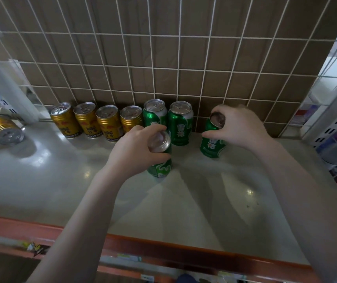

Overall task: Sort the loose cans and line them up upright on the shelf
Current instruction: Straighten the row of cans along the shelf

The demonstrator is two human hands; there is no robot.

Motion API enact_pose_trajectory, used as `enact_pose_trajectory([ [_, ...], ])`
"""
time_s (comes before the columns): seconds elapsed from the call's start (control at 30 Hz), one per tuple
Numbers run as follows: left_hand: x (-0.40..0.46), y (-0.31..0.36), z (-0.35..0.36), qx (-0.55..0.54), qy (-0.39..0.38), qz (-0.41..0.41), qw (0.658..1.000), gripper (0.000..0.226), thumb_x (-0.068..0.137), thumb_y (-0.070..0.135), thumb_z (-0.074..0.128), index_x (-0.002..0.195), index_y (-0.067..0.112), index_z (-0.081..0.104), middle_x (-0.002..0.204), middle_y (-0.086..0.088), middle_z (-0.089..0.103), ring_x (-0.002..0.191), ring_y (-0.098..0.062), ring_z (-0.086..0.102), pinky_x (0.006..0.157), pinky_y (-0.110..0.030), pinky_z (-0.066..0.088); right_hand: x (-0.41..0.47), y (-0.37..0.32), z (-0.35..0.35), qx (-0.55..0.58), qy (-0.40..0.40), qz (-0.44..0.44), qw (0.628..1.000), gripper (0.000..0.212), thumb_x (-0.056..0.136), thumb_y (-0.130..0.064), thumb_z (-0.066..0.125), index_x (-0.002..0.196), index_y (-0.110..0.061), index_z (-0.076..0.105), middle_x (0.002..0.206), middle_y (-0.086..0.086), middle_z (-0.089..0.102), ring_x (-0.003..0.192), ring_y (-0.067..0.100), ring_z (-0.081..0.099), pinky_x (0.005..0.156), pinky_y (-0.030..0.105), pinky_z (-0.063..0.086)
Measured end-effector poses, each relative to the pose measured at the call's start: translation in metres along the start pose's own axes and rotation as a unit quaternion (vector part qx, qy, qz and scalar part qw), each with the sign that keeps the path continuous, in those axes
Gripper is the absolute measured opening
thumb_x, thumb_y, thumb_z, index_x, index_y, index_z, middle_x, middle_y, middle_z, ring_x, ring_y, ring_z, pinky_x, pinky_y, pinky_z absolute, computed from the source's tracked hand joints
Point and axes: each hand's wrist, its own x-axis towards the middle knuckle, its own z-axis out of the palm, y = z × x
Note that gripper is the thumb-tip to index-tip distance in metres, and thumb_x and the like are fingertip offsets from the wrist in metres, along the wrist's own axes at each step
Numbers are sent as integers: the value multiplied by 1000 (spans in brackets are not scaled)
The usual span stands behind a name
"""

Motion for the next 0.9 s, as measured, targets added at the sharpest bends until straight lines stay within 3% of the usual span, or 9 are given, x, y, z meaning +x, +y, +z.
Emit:
enact_pose_trajectory([
  [0.1, 1, 0, -1, 1, -12, 1, 1000, 73, 73, 46, 73, 137, 41, 39, 126, 2, 49, 108, -17, 49, 81, -27, 43, 12, -4, -1, -4, -10, -1, 1000, 69, 72, -62, 66, 125, -21, 53, 114, 6, 62, 109, 27, 52, 73, 31, 41],
  [0.37, 2, -1, 0, 2, -17, 8, 1000, 72, 74, 47, 73, 137, 42, 38, 121, 4, 48, 103, -14, 47, 80, -26, 41, 42, -3, -1, -5, -39, -17, 999, 66, 68, -66, 67, 116, -22, 57, 102, 6, 62, 103, 25, 48, 70, 33, 39],
  [0.6, 4, -3, 0, -3, -19, 7, 1000, 72, 74, 47, 73, 137, 43, 38, 122, 6, 47, 101, -10, 44, 80, -25, 40, 54, -4, 0, 3, -45, -22, 999, 65, 67, -66, 68, 115, -23, 60, 99, 2, 62, 90, 19, 46, 68, 29, 37],
  [0.9, 7, -5, -2, -21, -25, 11, 999, 72, 70, 45, 76, 134, 43, 42, 121, 5, 50, 105, -14, 48, 83, -27, 45, 54, 4, 7, 39, -57, -22, 997, 70, 67, -65, 68, 124, -29, 53, 112, 5, 61, 103, 23, 52, 74, 31, 43],
])
